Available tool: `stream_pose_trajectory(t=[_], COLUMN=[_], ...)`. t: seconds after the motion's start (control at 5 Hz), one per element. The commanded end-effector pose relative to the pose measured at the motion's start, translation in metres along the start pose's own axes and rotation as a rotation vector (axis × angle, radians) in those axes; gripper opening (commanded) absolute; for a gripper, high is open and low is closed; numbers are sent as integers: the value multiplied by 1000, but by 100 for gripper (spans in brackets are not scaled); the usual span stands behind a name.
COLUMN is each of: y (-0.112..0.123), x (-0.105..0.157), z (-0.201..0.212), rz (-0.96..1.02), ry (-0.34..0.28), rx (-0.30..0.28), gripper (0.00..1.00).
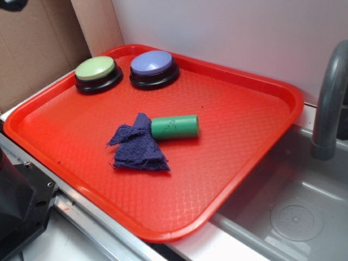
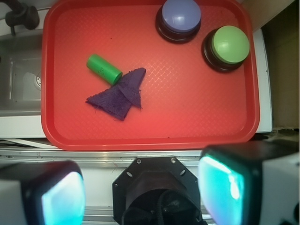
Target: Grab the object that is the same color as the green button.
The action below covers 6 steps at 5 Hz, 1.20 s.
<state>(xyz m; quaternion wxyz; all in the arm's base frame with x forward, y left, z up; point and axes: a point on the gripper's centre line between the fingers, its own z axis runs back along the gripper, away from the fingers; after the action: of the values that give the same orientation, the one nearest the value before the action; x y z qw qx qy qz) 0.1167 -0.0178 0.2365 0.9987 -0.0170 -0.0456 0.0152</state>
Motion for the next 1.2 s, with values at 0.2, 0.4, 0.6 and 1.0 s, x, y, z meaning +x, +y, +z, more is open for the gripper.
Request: stream_pose_trajectory(t=[0.2,0.4,0.6,1.0], y=[-6,-15,-23,-51], x=[15,34,54,87], z=[-10,-24,-43,-93], rz=[-110,-255,-405,-612], ry=[-12,-37,-65,-90], rx=[16,62,59,88], gripper=[100,100,100,100])
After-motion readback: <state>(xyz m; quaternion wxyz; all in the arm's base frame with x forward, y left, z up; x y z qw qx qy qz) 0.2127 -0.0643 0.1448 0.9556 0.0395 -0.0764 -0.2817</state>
